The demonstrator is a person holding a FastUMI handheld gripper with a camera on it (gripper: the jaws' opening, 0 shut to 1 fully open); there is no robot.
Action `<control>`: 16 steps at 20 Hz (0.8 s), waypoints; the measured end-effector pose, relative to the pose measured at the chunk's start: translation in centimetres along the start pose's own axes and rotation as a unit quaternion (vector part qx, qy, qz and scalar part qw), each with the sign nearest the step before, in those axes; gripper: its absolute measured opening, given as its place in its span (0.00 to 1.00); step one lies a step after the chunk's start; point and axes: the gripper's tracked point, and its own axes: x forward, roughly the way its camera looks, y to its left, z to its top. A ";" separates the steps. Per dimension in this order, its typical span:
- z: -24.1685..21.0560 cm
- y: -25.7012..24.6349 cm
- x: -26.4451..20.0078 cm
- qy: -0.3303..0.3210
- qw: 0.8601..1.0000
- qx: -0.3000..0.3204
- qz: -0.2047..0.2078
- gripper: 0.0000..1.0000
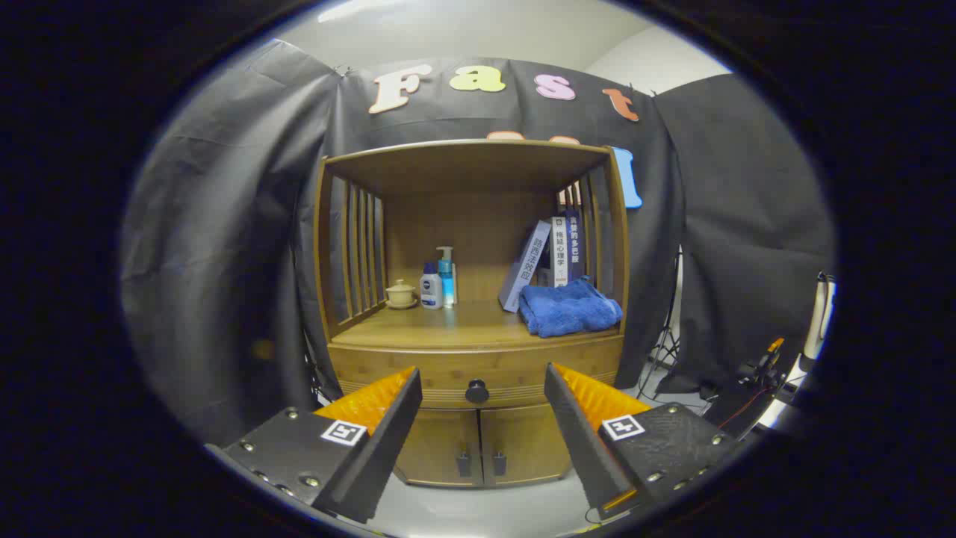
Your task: Pull open the drawer, take out the items inside it, and place them on the countertop above the cabinet.
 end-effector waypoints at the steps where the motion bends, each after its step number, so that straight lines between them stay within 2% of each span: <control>1: -0.2 0.0 0.0 0.000 1.000 -0.001 -0.001 0.99; 11: -2.6 0.0 0.6 0.020 0.999 -0.028 -0.009 0.99; 16: -1.9 0.9 0.5 0.012 1.000 -0.004 0.002 0.99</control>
